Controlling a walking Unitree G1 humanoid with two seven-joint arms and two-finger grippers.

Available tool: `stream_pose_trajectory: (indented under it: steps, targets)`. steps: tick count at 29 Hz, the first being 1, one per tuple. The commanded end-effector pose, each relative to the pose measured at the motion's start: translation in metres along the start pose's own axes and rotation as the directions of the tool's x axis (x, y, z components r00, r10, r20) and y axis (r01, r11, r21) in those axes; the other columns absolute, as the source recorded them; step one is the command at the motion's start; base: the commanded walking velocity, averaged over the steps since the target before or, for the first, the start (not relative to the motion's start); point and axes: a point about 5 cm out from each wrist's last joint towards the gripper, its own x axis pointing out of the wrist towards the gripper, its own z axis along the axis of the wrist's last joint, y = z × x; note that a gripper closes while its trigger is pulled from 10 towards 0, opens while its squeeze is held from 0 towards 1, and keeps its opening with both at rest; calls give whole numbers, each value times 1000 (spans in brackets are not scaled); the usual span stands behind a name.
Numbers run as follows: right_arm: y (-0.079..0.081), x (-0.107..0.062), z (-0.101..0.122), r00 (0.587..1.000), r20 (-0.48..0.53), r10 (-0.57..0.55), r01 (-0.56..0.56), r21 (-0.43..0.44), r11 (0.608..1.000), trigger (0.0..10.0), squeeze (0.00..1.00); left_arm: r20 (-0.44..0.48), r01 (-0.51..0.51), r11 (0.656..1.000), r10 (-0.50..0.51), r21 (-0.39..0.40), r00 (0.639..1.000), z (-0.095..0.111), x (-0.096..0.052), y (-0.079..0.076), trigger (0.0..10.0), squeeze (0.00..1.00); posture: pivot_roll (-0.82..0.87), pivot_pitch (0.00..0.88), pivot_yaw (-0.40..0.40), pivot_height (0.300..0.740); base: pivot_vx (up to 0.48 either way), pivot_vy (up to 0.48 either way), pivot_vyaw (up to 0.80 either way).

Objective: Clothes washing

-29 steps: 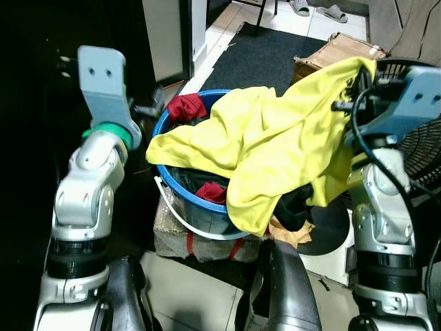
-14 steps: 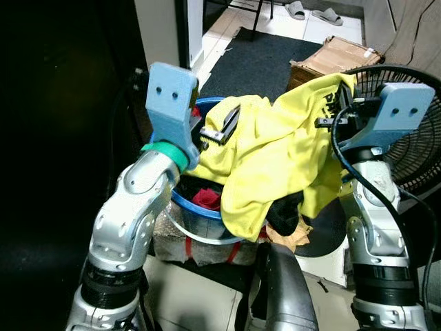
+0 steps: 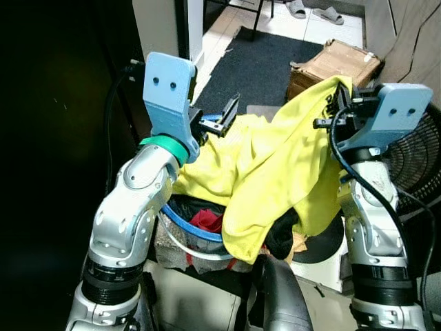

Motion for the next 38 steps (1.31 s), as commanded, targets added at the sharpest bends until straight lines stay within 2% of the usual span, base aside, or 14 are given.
stream_pose_trajectory:
  steps: [1, 24, 33, 38]
  targets:
    - [0, -1, 2, 1000, 6, -1, 1, -1, 1000, 10000, 0, -18, -12, 1000, 12, 10, 1000, -2, 0, 2, 10000, 0, 13, 88, -2, 640, 0, 0, 0]
    - [1, 1, 1, 1000, 0, 14, -14, -3, 1000, 10000, 31, -32, -62, 998, 62, 4, 998, -6, 2, 9, 10000, 0, 10, 75, -12, 740, 0, 0, 0]
    - [2, -2, -12, 998, -54, 27, -29, -40, 999, 10000, 67, -68, -100, 995, 99, -12, 993, -16, 3, 16, 10000, 0, 11, 65, -19, 740, 0, 0, 0]
    - [2, -7, -22, 995, -89, 33, -38, -57, 998, 10000, 90, -105, -135, 989, 140, 52, 985, -32, 0, 30, 10000, 0, 6, 60, -23, 740, 0, 0, 0]
